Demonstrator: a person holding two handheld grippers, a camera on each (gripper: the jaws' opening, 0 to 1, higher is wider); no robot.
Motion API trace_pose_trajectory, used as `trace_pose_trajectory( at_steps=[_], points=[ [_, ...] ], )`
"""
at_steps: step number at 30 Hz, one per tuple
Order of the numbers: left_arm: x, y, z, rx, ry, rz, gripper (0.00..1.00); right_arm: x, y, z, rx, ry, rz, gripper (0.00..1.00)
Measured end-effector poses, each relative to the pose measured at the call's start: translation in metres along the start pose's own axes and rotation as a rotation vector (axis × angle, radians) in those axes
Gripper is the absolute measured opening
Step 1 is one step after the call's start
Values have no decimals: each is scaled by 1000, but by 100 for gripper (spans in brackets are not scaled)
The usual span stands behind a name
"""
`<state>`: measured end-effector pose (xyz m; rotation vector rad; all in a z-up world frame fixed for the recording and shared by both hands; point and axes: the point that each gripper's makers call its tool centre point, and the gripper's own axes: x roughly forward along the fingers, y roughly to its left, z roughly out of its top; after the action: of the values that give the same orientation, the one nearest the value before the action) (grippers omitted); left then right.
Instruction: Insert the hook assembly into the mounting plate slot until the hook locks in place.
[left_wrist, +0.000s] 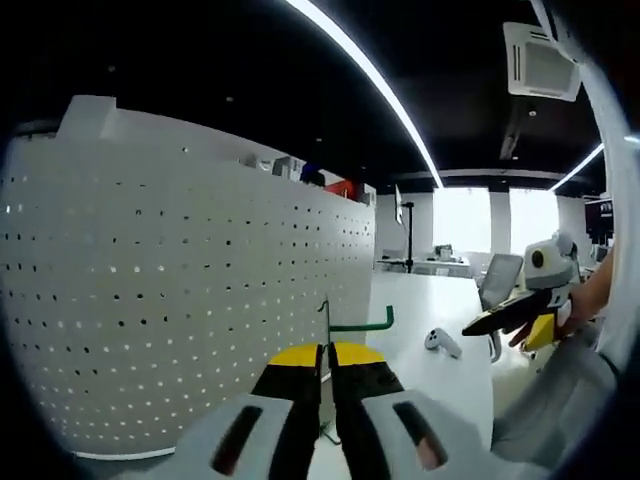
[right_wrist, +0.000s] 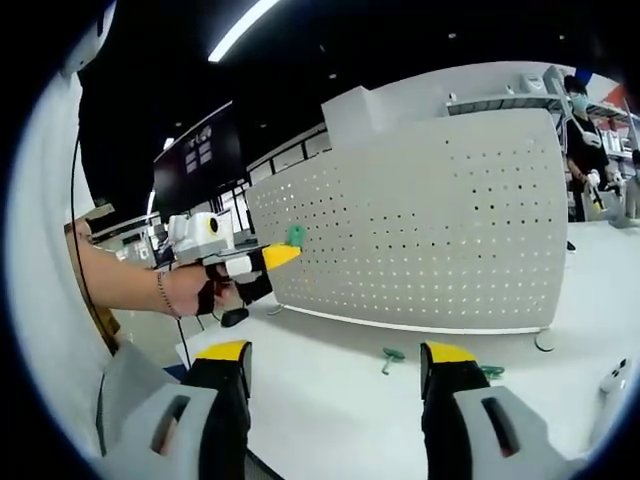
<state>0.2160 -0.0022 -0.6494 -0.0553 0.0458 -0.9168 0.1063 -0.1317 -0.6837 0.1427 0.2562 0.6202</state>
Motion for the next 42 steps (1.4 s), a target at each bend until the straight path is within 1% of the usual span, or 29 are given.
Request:
trace_pose_trajectory(
  at_steps=[2, 9, 11, 12, 13, 14, 15, 16, 21, 28, 31, 35, 38, 40, 42],
  points=[
    [-2, -4, 2, -4, -14, 1, 3, 0, 1, 1, 2, -5, 4, 66],
    [0, -7, 0, -6, -7, -1, 3, 0, 0, 1, 3, -11, 0, 66],
    [0, -8, -1, -5, -5, -2, 3, -1, 0, 5, 2, -31, 2, 66],
    [1, -8, -1, -8, -6, -1, 3, -2, 1, 19, 9, -119, 3, 66],
    [1, -7, -1, -8, -5, 0, 3, -4, 2, 25, 15, -149, 9, 66],
    [1, -7, -1, -11, -5, 1, 3, -6, 3, 32, -7, -188, 10, 66],
    [1, -7, -1, -11, -5, 1, 3, -7, 2, 34, -23, -202, 5, 66],
    [1, -7, -2, -9, -1, -1, 3, -8, 5, 39, -27, -231, 24, 66],
    [1, -8, -2, -8, -1, 2, 3, -7, 10, 43, -28, -242, 40, 63],
    [1, -10, -2, -12, -6, 2, 3, 0, 14, 40, -23, -214, 57, 60],
    [1, -10, -2, -8, -5, 3, 3, 6, 15, 40, -5, -206, 68, 60],
    [1, -10, -1, -9, -7, 5, 3, 15, 20, 45, -4, -215, 85, 58],
    [1, -11, 0, -9, -11, 6, 3, 21, 23, 47, -12, -209, 92, 55],
    [1, -12, -1, -8, -10, 7, 3, 26, 24, 48, -3, -207, 103, 55],
    [1, -13, 0, -9, -12, 6, 3, 30, 27, 50, -1, -214, 110, 52]
  ],
)
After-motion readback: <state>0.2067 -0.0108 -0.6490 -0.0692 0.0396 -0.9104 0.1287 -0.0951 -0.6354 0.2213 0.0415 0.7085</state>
